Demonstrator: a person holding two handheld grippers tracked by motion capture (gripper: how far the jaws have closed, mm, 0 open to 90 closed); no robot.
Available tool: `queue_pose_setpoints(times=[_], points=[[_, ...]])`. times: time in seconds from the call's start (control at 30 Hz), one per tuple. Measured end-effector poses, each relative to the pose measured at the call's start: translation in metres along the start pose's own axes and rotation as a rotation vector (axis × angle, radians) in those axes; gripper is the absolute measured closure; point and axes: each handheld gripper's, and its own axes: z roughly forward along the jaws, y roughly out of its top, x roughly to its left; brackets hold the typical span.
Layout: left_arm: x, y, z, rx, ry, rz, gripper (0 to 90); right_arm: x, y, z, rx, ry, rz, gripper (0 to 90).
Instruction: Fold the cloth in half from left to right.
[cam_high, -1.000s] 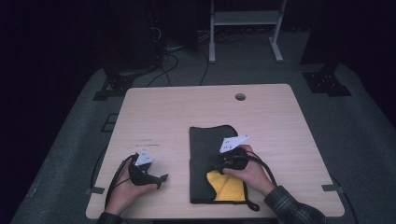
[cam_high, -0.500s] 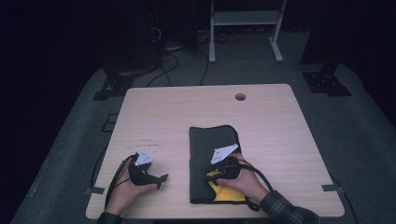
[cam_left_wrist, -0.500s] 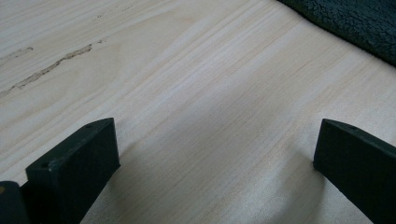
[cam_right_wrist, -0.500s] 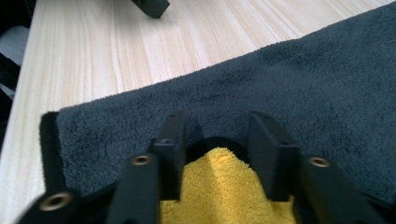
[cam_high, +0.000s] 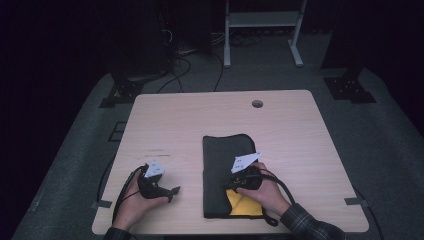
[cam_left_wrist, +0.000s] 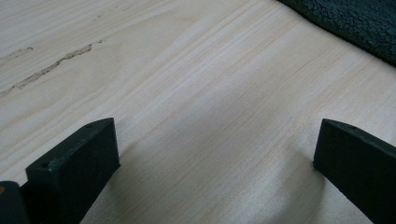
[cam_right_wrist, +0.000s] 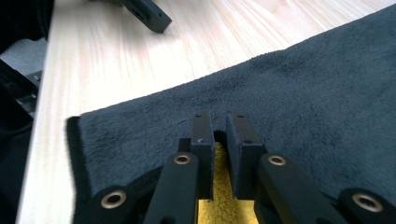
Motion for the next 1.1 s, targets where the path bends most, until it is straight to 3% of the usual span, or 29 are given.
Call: queue_pose_setpoints(times=[0.53, 1.1], points=[[0.000, 0.000, 0.000, 0.003, 0.000, 0.000, 0.0, 0.006, -0.025, -0.050, -0.032, -0.007, 0.073, 81.3], [0.000, 0.000, 0.000, 0.001, 0.001, -0.001, 0.0, 0.018, -0.060, -0.066, 0.043, -0.020, 0.099, 75.0]])
